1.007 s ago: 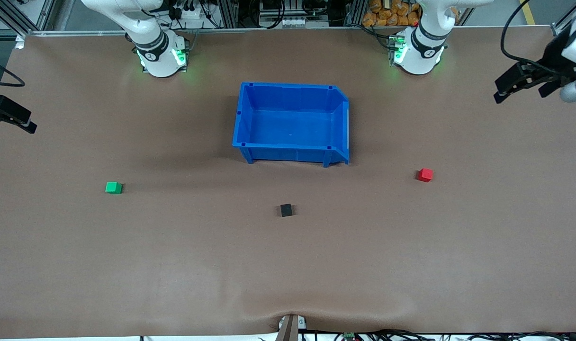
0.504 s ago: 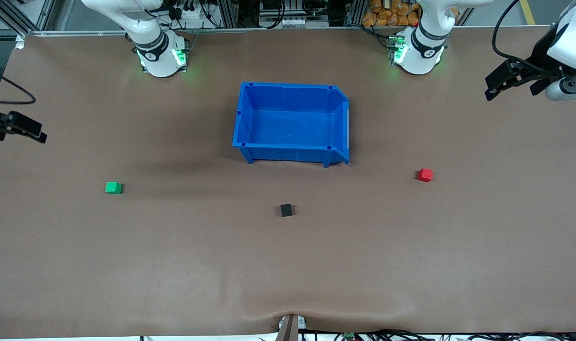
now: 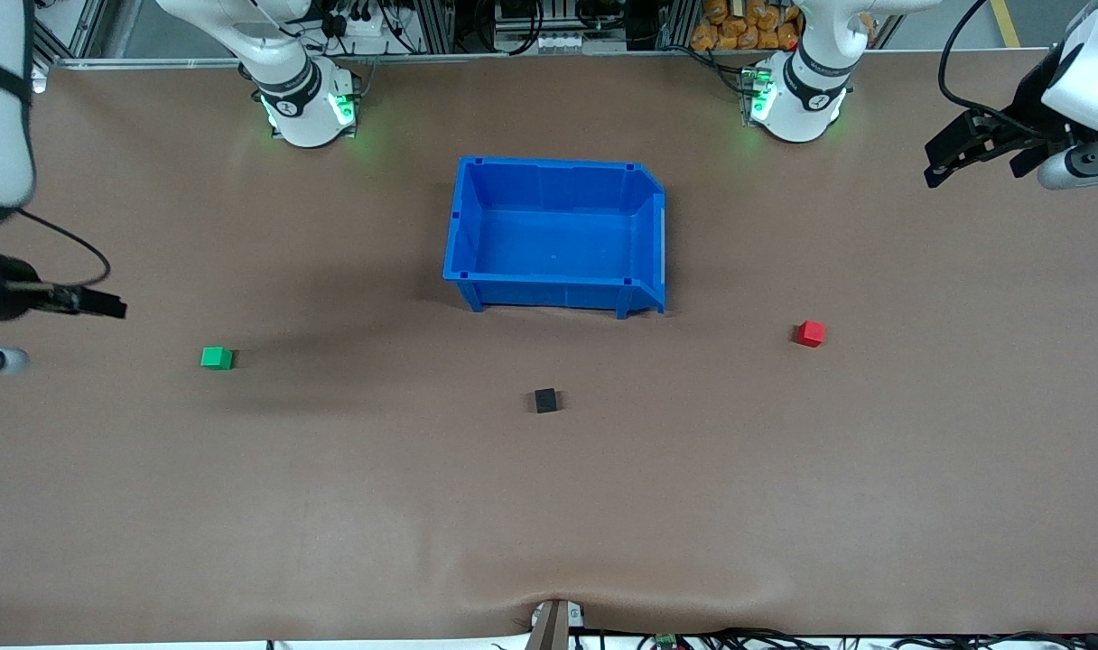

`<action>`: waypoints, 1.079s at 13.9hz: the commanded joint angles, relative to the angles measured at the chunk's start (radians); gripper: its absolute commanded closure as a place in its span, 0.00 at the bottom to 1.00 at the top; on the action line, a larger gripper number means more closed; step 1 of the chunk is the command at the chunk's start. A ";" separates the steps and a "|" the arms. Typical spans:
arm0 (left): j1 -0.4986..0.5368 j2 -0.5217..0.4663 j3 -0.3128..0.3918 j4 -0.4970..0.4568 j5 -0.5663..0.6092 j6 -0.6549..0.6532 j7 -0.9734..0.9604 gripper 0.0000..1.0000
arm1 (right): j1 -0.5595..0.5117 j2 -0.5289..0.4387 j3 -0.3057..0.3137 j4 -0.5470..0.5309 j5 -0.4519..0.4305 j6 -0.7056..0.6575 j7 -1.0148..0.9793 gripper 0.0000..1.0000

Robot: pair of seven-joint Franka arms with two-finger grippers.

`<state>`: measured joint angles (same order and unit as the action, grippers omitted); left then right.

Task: Attach green and red cubes to black cube
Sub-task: 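Lower the right gripper onto the green cube while the left gripper reaches the red cube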

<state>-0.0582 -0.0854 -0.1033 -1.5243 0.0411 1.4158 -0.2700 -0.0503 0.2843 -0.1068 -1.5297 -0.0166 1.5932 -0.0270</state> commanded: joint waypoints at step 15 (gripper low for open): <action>0.027 0.007 0.004 -0.048 0.003 -0.022 -0.047 0.00 | -0.051 0.277 0.015 -0.015 0.066 0.158 0.075 0.00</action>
<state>-0.0461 -0.0869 -0.0982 -1.5336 0.0412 1.3720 -0.3008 -0.1035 0.5111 -0.0994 -1.5338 0.0373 1.7308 0.0329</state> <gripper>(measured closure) 0.000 0.000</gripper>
